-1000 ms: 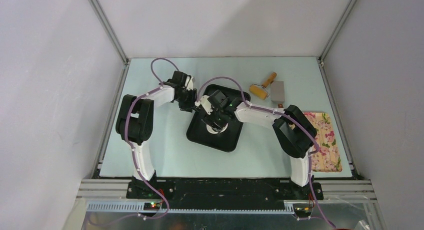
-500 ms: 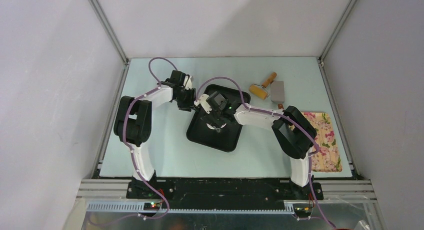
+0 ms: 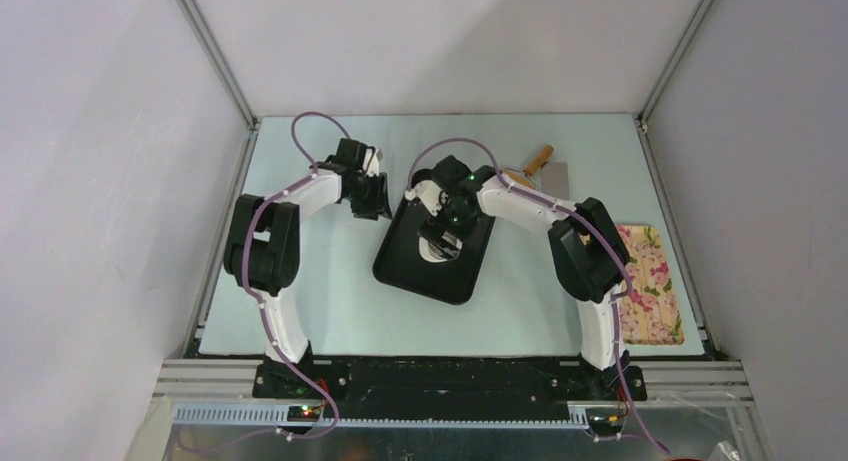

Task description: Roll out the dumpling wrappers from the dough

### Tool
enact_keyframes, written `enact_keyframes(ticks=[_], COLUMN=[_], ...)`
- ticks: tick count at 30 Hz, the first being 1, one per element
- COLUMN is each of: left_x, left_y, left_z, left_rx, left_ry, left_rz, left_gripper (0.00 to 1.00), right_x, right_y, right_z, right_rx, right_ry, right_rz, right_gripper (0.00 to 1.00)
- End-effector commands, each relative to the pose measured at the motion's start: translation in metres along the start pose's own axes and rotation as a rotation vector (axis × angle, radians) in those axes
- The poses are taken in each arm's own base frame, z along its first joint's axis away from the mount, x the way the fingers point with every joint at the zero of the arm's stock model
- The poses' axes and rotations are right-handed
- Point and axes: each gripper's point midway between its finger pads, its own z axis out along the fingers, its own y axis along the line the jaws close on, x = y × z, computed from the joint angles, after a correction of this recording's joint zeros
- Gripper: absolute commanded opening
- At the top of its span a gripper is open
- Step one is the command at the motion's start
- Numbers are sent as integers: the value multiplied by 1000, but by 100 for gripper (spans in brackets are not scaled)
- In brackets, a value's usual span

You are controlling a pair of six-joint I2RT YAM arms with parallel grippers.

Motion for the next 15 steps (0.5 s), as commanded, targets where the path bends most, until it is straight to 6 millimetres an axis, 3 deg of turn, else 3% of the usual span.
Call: enact_keyframes(ticks=[1,4,10,13,14,15], left_x=[-14,-14,-18,-20,-20,-20], left_y=[1,2,4,5,6,6], left_z=[-17,-18,-19,-22,-22,-23], left_rx=[-10,-13,-8,-5,-7,-9], left_ry=[-58,-60,-67,-73,-75,-77], left_rz=[17,17,26,38,40,46], left_gripper=[46,46,46,46,46,46], right_x=[-3,-12,-36,-49,-45,-56], right_y=[-2,-6,-13,-8,-7,-6], right_z=[-20,-31,-56,-62,-55,-59], right_rx=[-87,-88,-137,-148,-170,-162], right_ry=[33,-9,-206,-240,-208,-218], right_rz=[-116,-237,-734,-849,-848,-865], right_gripper=[99,99,99,99,99,99])
